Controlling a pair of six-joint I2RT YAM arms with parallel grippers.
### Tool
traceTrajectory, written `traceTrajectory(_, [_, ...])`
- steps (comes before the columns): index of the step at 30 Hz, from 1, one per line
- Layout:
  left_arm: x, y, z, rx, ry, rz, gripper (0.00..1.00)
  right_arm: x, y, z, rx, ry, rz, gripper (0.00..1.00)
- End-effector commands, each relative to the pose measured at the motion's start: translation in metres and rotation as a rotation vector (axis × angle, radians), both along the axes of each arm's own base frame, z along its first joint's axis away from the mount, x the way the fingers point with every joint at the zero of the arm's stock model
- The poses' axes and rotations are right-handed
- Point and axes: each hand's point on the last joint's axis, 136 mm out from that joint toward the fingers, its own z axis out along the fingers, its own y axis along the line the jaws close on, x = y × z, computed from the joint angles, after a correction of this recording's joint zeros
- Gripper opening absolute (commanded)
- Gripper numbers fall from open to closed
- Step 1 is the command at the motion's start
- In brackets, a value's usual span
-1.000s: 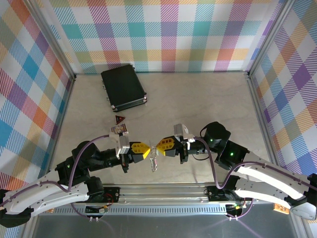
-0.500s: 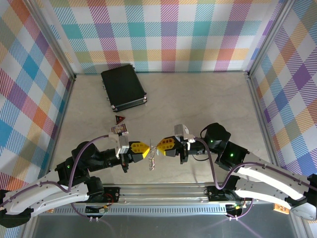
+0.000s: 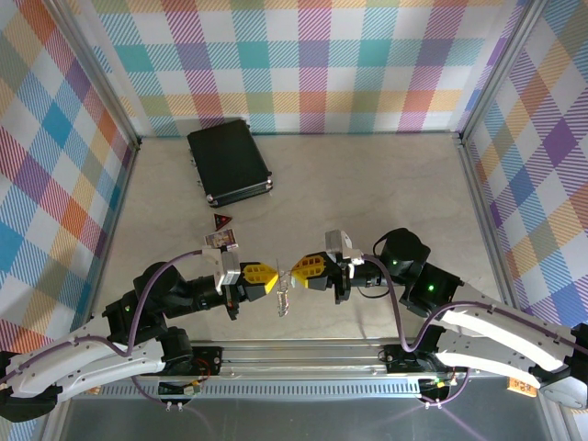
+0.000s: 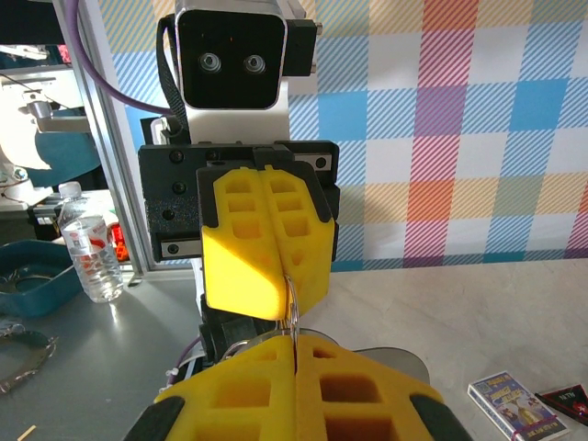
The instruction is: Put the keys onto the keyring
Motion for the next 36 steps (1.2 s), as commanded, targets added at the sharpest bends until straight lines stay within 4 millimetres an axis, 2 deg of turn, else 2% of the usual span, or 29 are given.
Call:
traceTrajectory(1, [-0.003,0.002,0.017,-0.06,-0.03,-0.01,0.0,-0.003,0.002,0.006,0.032,-0.013,0.02,0.0])
traceTrajectory(24, [-0.004,0.001,0.015,-0.056,-0.031,-0.011,0.0,-0.004,0.006,0.008,0.038,-0.006,0.039,0.0])
traceTrajectory(36, [0.001,0.0,0.001,0.042,-0.026,0.01,0.0,-0.006,0.006,0.007,0.033,-0.004,0.048,0.0])
